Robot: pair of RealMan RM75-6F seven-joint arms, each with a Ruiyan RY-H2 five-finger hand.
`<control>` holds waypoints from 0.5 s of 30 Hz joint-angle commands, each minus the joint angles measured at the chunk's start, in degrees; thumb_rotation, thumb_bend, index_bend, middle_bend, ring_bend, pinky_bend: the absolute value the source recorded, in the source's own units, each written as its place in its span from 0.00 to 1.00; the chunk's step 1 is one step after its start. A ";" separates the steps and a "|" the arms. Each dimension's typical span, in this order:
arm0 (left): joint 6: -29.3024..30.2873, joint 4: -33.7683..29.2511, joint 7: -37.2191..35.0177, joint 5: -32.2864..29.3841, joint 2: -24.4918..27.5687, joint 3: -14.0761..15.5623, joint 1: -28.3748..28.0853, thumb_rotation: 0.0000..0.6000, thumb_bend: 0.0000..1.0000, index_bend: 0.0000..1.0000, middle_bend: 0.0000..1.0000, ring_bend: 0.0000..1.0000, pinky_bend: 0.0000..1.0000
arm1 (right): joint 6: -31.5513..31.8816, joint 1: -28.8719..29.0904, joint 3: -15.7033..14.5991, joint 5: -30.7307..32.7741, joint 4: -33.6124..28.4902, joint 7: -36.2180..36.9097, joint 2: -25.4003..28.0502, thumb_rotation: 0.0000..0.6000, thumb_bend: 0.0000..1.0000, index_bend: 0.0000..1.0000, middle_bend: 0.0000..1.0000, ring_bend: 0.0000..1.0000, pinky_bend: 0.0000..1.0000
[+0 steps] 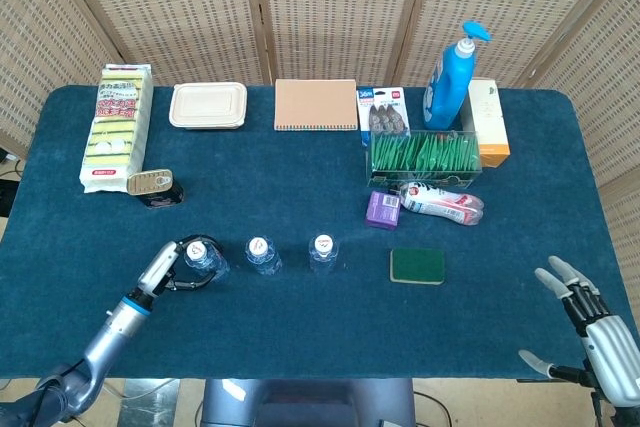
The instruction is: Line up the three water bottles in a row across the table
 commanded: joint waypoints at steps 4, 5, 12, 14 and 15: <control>1.44 1.23 -0.20 -0.12 -0.22 -0.32 0.42 1.00 0.30 0.01 0.10 0.06 0.25 | 0.18 -0.02 -0.07 -0.44 -0.03 0.00 0.01 1.00 0.00 0.10 0.01 0.00 0.03; 1.46 1.40 0.04 -0.22 -0.26 -0.40 0.47 1.00 0.29 0.00 0.09 0.05 0.24 | 0.19 -0.02 -0.08 -0.48 -0.05 0.02 0.04 1.00 0.00 0.10 0.01 0.00 0.03; 1.16 1.14 0.19 0.14 0.14 0.12 0.36 1.00 0.24 0.00 0.04 0.02 0.18 | 0.39 -0.11 -0.12 -0.72 -0.14 -0.12 0.08 1.00 0.00 0.10 0.01 0.00 0.03; 1.42 0.96 0.33 0.20 0.34 0.17 0.43 1.00 0.24 0.00 0.03 0.01 0.17 | 0.46 -0.13 -0.13 -0.79 -0.15 -0.09 0.11 1.00 0.00 0.10 0.01 0.00 0.03; 1.67 0.80 0.28 0.25 0.50 0.20 0.52 1.00 0.23 0.00 0.01 0.01 0.16 | 0.46 -0.12 -0.15 -0.83 -0.17 -0.08 0.14 1.00 0.00 0.10 0.01 0.00 0.03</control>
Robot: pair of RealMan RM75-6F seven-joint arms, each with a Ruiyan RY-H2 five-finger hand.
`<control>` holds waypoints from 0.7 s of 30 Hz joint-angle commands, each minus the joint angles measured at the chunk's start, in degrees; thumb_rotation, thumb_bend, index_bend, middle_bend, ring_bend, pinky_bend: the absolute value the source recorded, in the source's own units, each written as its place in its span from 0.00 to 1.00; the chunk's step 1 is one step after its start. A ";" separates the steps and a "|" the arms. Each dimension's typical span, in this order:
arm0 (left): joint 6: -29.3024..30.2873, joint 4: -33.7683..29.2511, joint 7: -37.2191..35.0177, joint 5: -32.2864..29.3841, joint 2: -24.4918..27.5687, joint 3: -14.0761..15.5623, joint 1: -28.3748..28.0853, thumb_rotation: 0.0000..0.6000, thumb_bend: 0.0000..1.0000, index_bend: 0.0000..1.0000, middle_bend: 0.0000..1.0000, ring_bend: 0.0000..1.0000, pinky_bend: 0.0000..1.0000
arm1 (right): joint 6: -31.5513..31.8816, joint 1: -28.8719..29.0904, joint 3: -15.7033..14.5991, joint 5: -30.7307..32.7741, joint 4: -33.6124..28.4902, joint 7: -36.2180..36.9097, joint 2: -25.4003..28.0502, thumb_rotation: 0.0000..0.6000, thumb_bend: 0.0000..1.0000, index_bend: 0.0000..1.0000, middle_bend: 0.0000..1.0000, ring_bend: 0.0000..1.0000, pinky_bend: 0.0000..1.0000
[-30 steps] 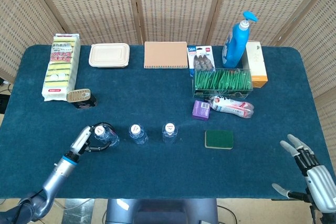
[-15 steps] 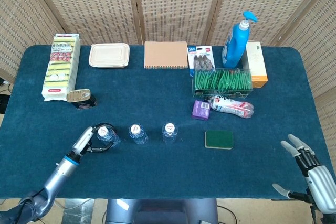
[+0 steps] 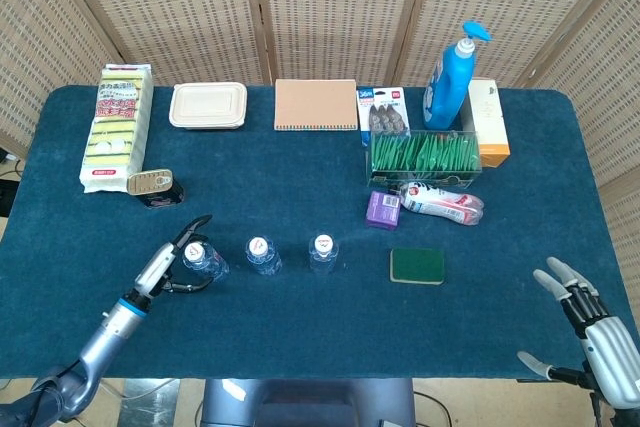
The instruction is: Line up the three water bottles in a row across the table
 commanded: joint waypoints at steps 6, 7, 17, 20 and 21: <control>3.27 -1.75 0.35 0.39 2.12 0.16 1.27 1.00 0.18 0.00 0.00 0.00 0.11 | 0.48 -0.16 -0.06 -0.36 -0.07 0.11 0.15 1.00 0.00 0.10 0.01 0.00 0.03; 3.82 -2.21 0.37 0.40 2.63 0.16 1.53 1.00 0.18 0.00 0.00 0.00 0.11 | 0.58 -0.19 -0.08 -0.44 -0.08 0.13 0.18 1.00 0.00 0.10 0.01 0.00 0.03; 16.02 -13.53 5.90 0.59 14.00 -1.96 5.48 1.00 0.17 0.00 0.00 0.00 0.07 | 0.55 -0.41 -0.23 -0.41 -0.30 -0.47 0.50 1.00 0.00 0.10 0.01 0.00 0.03; 17.03 -20.47 12.69 -0.07 20.74 -2.24 6.79 1.00 0.17 0.00 0.00 0.00 0.04 | 0.52 -0.54 0.02 0.00 -0.47 -1.59 0.46 1.00 0.00 0.11 0.01 0.00 0.03; 17.08 -22.25 14.86 -0.36 22.33 -2.31 7.15 1.00 0.17 0.00 0.00 0.00 0.03 | 0.53 -0.61 0.08 0.13 -0.52 -1.92 0.44 1.00 0.00 0.11 0.01 0.00 0.02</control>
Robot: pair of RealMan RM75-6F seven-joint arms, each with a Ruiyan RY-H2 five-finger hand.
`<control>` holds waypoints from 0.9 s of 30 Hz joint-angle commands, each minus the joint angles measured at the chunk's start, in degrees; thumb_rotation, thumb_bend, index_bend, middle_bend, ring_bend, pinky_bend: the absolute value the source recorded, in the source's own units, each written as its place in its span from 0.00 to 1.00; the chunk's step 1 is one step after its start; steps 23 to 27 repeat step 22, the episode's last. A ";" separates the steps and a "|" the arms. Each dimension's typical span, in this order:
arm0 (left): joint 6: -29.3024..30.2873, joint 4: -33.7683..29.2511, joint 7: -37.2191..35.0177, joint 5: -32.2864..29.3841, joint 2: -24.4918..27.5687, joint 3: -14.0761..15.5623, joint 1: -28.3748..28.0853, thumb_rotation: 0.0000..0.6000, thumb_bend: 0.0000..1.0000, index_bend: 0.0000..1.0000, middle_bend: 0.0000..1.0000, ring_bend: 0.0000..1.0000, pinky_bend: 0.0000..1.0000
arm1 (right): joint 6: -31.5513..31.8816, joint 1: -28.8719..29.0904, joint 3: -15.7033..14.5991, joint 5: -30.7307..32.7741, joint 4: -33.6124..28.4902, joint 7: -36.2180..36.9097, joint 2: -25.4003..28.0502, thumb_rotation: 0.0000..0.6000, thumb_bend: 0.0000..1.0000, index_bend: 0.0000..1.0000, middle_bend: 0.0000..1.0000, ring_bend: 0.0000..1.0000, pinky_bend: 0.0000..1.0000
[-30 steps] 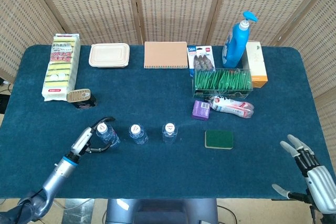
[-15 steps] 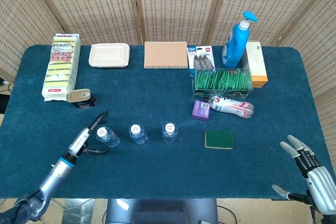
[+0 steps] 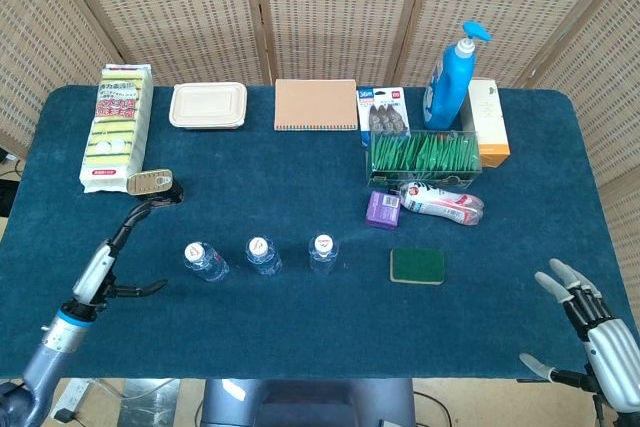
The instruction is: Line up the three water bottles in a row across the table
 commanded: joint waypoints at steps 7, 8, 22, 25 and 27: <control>2.78 -25.54 30.43 -2.31 23.04 1.47 7.61 1.00 0.18 0.00 0.00 0.00 0.03 | -1.21 -1.12 0.83 2.80 -1.45 -8.19 0.03 1.00 0.00 0.12 0.01 0.00 0.00; 2.68 -27.16 32.22 -2.48 24.26 1.99 8.29 1.00 0.18 0.00 0.00 0.00 0.03 | -1.37 -1.22 0.87 3.05 -1.74 -9.05 0.05 1.00 0.00 0.12 0.01 0.00 0.00; 2.39 -38.37 47.04 -2.48 31.03 6.18 16.87 1.00 0.19 0.00 0.00 0.00 0.03 | 1.76 -4.28 6.06 10.33 -4.05 -26.87 -3.72 1.00 0.00 0.14 0.02 0.00 0.00; 2.39 -38.37 47.04 -2.48 31.03 6.18 16.87 1.00 0.19 0.00 0.00 0.00 0.03 | 1.76 -4.28 6.06 10.33 -4.05 -26.87 -3.72 1.00 0.00 0.14 0.02 0.00 0.00; 2.39 -38.37 47.04 -2.48 31.03 6.18 16.87 1.00 0.19 0.00 0.00 0.00 0.03 | 1.76 -4.28 6.06 10.33 -4.05 -26.87 -3.72 1.00 0.00 0.14 0.02 0.00 0.00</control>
